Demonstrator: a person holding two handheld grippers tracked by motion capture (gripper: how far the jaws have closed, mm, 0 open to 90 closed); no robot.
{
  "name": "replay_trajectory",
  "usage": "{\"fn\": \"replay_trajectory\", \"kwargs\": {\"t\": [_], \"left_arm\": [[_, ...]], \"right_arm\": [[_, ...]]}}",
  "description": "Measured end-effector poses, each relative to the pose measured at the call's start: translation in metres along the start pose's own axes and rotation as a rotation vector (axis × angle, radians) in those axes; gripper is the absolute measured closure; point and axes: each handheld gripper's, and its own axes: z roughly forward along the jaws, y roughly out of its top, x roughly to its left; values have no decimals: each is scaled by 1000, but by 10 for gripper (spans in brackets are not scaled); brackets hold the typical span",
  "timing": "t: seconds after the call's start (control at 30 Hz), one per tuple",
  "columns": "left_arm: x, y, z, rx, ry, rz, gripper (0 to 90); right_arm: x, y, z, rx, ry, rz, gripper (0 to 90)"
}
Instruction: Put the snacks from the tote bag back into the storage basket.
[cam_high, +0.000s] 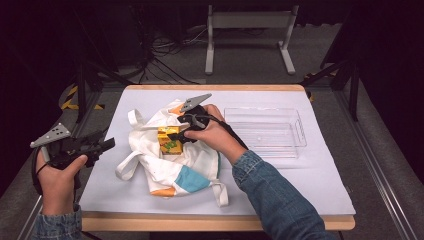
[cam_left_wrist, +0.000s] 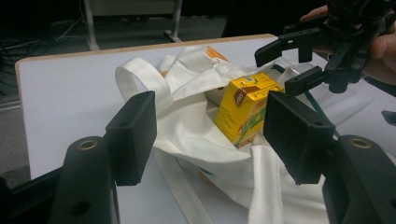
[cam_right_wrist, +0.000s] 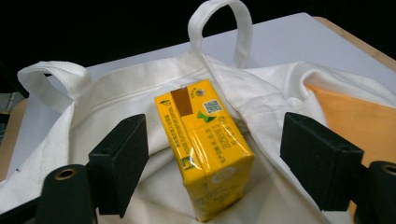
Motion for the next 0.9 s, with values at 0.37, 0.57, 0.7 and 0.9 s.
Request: {"fn": "replay_trajectory", "kwargs": {"t": [0.37, 0.57, 0.7, 0.9], "left_arm": [[-1, 0, 2, 5, -6, 1, 349], [-1, 1, 3, 7, -7, 3, 347], [-1, 0, 3, 10, -9, 3, 345], [0, 0, 3, 9, -14, 0, 345]], "right_arm": [[1, -8, 21, -3, 6, -19, 239], [2, -10, 25, -3, 1, -26, 239], [3, -13, 29, 11, 0, -33, 258], [4, -13, 30, 16, -7, -72, 394]]}}
